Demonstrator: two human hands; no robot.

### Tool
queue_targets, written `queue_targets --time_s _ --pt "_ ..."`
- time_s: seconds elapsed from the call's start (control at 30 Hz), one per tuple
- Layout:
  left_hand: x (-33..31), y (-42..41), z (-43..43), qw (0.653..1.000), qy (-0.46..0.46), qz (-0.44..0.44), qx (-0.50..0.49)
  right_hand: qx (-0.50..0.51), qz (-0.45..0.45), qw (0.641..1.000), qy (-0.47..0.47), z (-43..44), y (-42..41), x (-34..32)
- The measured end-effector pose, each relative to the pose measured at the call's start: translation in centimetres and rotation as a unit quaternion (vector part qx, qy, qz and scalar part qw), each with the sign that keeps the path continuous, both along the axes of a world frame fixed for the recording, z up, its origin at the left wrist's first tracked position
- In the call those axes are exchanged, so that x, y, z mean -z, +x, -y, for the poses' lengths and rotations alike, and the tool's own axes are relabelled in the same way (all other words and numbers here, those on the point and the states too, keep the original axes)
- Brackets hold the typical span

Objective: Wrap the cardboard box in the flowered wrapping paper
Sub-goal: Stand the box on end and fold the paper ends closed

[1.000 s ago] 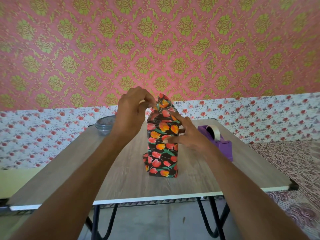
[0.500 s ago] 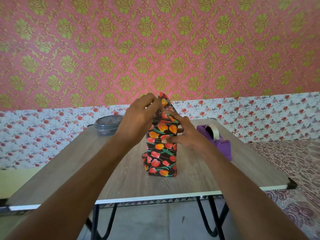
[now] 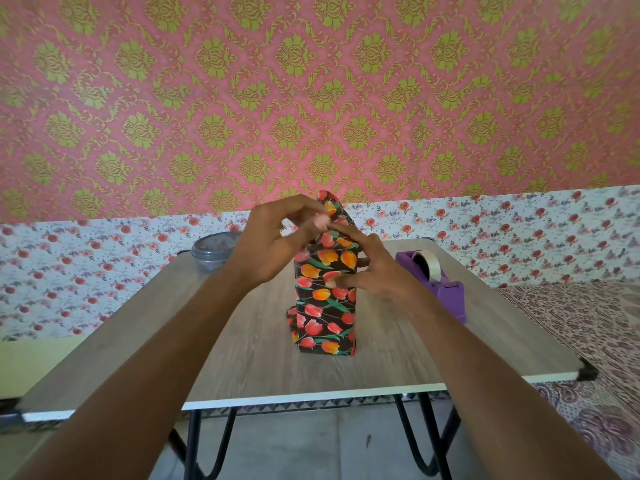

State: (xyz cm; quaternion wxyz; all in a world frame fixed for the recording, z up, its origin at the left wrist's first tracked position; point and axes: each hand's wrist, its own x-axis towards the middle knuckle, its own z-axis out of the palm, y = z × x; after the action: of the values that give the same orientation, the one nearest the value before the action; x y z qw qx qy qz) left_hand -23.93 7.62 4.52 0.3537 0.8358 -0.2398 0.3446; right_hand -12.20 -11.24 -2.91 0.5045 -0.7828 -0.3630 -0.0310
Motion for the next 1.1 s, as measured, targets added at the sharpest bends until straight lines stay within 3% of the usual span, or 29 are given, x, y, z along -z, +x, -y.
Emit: queue_targets --time_s 0.1,0.23,0.33,0.53,0.77,0.9,1.1 --pt "-0.6 0.3 0.1 0.986 0.155 0.030 -0.059 0.004 -0.001 1.000 0.014 0.2 0.0 0.3" --pt "-0.2 0.5 0.6 0.938 0.255 0.170 -0.163 -0.003 -0.002 1.000 0.015 0.2 -0.1 0.2" --pt "0.5 0.7 0.7 0.926 0.253 0.212 -0.186 0.004 -0.005 1.000 0.010 0.2 -0.2 0.2" --pt "1.0 0.9 0.9 0.953 0.199 0.185 -0.134 0.005 0.001 1.000 0.007 0.0 -0.3 0.1" --pt "0.8 0.8 1.7 0.919 0.308 0.190 -0.155 -0.007 -0.008 1.000 0.018 0.3 -0.2 0.1" --pt "0.6 1.0 2.6 0.930 0.261 0.207 -0.156 -0.012 0.010 1.000 0.022 0.3 -0.1 0.1" --pt "0.7 0.9 2.0 0.932 0.283 0.182 -0.131 -0.016 -0.021 0.999 0.024 0.3 1.2 0.5"
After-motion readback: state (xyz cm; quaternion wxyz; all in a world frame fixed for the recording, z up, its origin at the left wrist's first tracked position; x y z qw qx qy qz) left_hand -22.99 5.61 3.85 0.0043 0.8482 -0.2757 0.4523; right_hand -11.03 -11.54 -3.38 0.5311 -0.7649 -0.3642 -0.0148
